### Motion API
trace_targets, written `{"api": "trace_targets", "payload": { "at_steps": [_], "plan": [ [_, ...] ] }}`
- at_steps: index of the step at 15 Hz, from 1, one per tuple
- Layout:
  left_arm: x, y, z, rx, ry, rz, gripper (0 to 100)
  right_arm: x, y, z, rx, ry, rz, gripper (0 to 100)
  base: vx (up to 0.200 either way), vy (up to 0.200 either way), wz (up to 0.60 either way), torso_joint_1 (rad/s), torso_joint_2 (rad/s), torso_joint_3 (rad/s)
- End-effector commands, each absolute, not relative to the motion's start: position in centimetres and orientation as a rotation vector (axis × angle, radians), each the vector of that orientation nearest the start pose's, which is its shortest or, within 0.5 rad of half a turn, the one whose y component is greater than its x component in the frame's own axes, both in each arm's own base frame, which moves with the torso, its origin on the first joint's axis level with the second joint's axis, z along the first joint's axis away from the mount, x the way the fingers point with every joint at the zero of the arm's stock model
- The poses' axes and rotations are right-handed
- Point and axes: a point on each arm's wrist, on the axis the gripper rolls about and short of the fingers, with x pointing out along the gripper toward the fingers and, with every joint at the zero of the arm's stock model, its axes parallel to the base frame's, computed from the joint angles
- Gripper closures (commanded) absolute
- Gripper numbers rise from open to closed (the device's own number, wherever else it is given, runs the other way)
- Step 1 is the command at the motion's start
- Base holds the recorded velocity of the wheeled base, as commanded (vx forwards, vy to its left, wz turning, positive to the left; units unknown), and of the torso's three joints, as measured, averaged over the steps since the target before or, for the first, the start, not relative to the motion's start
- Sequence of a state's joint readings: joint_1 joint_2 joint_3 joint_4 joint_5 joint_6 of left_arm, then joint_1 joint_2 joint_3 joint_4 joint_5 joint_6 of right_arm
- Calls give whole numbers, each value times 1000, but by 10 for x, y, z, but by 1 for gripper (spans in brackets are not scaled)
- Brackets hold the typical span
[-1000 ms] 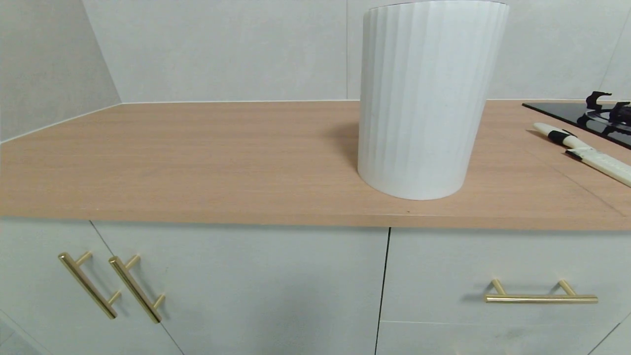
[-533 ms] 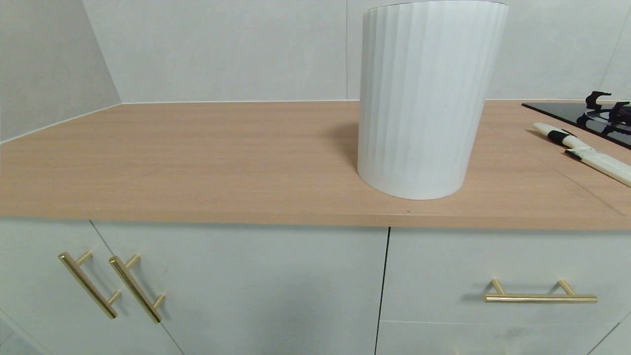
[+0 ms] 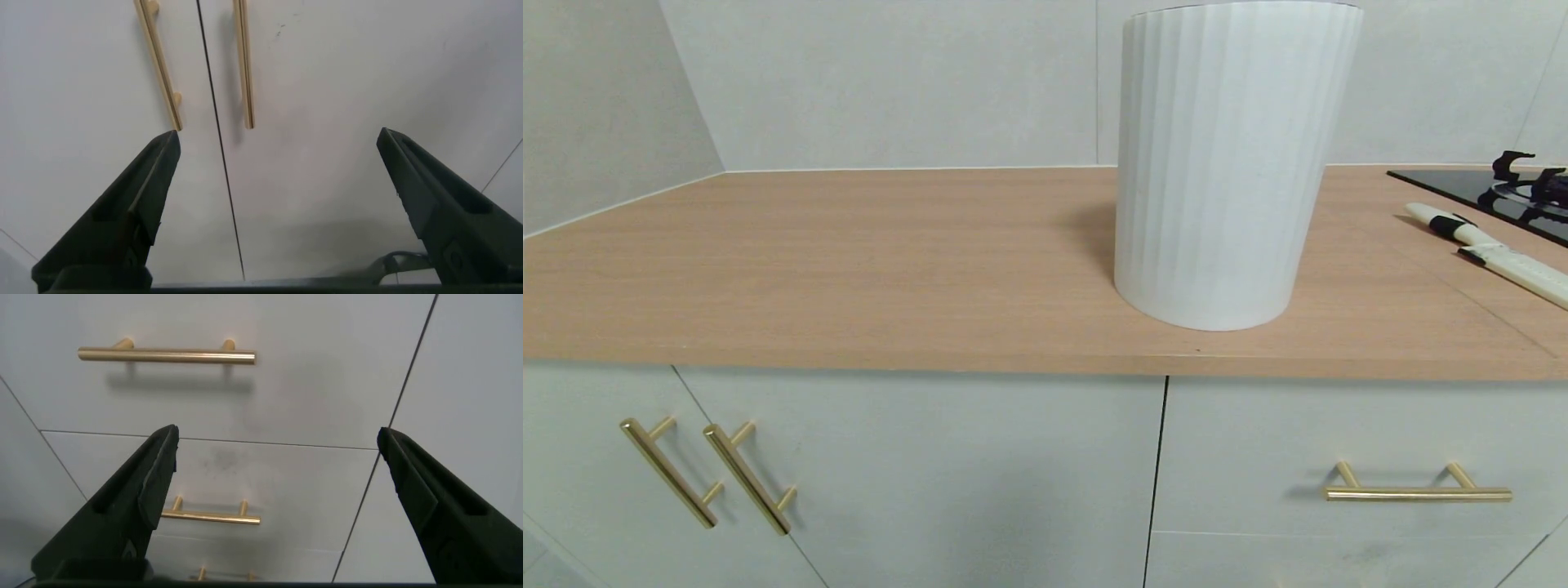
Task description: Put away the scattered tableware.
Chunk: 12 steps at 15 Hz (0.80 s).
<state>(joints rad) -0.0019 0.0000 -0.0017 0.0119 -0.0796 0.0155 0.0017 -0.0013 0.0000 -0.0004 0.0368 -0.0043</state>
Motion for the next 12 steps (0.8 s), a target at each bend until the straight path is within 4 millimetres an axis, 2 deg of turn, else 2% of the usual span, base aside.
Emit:
{"api": "trace_targets", "payload": {
  "at_steps": [1, 2, 12],
  "plan": [
    [-23, -2, 75, 15, 10, -81, 0, -23, 1, 76, -5, -2, 38, 0, 0, -200, 0, 2, -2, 7],
    [-23, -2, 75, 15, 10, -81, 0, -23, 1, 75, -5, 0, 38, 0, 0, -200, 0, 7, 2, -2],
    [-23, -2, 75, 15, 10, -81, 0, -23, 1, 76, -5, -2, 38, 0, 0, 0, 0, 0, 0, 0]
  ]
}}
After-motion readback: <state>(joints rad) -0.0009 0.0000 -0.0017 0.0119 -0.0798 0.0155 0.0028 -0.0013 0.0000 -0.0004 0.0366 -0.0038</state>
